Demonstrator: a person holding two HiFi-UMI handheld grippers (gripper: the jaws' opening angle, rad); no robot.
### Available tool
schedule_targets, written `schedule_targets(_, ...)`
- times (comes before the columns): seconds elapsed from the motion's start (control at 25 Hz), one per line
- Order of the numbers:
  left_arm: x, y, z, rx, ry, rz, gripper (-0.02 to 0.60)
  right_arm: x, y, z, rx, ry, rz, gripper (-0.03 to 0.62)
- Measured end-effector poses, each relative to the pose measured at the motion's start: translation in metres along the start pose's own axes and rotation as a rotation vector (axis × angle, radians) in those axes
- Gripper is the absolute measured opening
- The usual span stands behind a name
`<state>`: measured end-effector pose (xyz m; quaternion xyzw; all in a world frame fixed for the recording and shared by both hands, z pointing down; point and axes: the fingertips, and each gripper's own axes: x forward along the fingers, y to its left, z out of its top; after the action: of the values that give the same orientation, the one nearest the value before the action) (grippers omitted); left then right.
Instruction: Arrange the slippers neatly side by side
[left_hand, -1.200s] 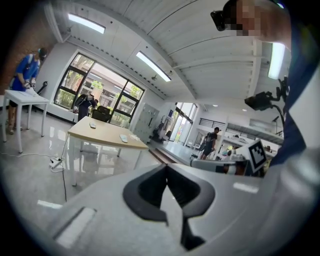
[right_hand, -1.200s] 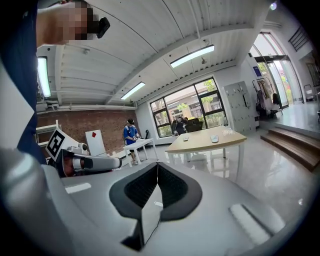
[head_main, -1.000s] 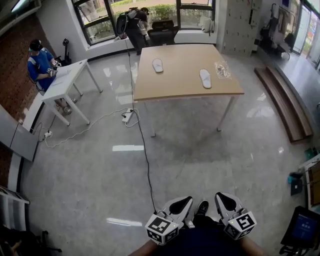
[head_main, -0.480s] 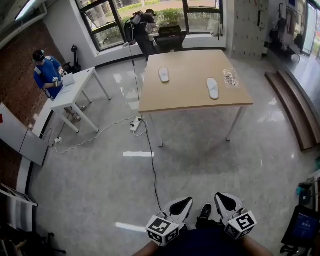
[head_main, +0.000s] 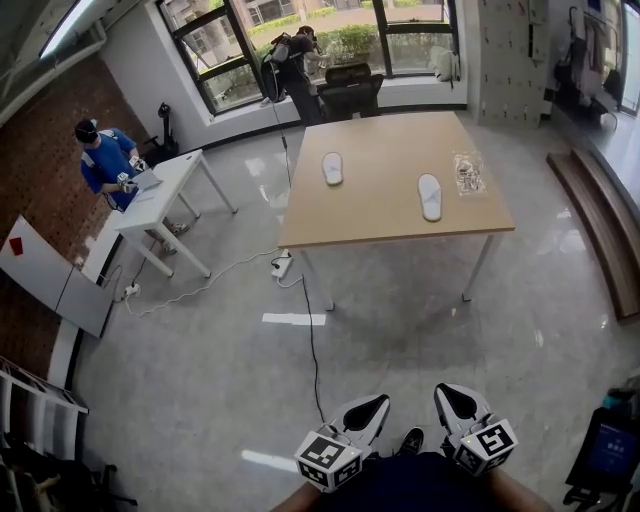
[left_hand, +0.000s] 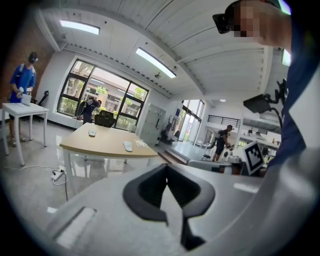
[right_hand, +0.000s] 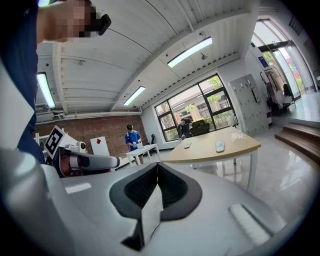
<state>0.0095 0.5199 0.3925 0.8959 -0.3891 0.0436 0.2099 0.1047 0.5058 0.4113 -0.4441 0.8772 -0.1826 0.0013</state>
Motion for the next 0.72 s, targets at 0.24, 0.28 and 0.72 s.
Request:
schedule_targets(0.24,0.028,-0.002,0.001,0.003,0.005,-0.002,0.003,0.006,-0.037,0.007,0.039,-0.006,-0.012,0.011)
schedule_targets(0.28,0.031,0.0,0.004,0.004,0.006,0.004,0.003,0.008,-0.04,0.009,0.039,-0.003,-0.015,0.011)
schedule_targets(0.72,0.073,0.038,0.023,0.003,0.005,0.008,0.003,0.051,-0.079,0.023,0.032,0.004,-0.031,0.011)
